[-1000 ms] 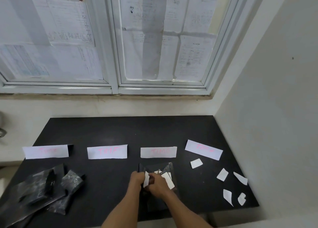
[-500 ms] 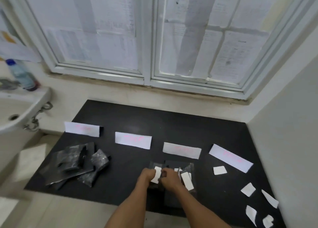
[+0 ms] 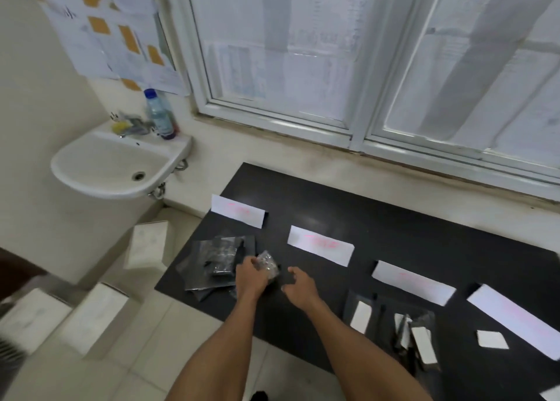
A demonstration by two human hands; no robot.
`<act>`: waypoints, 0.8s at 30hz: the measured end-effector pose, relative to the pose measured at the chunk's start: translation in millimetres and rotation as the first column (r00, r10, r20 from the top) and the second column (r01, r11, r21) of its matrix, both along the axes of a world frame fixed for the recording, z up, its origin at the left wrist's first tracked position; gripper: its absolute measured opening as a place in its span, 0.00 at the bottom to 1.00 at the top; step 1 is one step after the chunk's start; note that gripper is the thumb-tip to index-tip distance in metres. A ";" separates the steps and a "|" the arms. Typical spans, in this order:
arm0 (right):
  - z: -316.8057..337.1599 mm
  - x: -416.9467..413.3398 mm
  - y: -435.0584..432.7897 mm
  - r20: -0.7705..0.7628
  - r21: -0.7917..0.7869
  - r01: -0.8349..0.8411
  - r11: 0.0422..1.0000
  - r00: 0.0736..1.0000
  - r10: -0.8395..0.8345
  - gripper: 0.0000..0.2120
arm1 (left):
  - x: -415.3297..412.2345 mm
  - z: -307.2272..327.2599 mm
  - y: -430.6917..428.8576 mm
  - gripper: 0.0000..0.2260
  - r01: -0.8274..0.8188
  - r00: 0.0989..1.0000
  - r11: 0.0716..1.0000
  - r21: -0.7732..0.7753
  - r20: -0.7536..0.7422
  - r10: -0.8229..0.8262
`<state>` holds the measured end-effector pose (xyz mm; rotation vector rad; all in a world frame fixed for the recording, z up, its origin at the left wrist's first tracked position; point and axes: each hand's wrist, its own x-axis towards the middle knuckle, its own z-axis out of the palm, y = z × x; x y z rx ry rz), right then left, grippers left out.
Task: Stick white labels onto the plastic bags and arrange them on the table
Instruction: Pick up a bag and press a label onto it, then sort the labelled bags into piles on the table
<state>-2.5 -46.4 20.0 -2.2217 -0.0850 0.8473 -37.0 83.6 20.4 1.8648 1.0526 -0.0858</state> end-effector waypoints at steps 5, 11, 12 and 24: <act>-6.7 4.1 43.9 -0.003 -0.003 -0.015 1.000 1.000 0.015 0.22 | 1.6 -22.2 33.0 0.20 0.013 0.998 0.981 -0.196 -0.062 -0.026; -20.4 8.9 64.7 -0.032 0.014 0.122 0.992 0.992 -0.122 0.26 | 14.3 -35.6 44.4 0.12 0.023 0.998 0.963 -0.267 -0.055 -0.039; -24.6 11.5 66.0 -0.042 0.017 0.153 0.988 0.987 -0.152 0.27 | 18.1 -41.5 46.3 0.13 0.017 0.998 0.957 -0.290 -0.053 -0.034; -22.4 19.1 36.0 0.105 0.063 0.315 0.947 0.942 -0.320 0.10 | 41.1 -31.0 20.2 0.18 0.050 0.998 0.944 -0.325 0.039 -0.040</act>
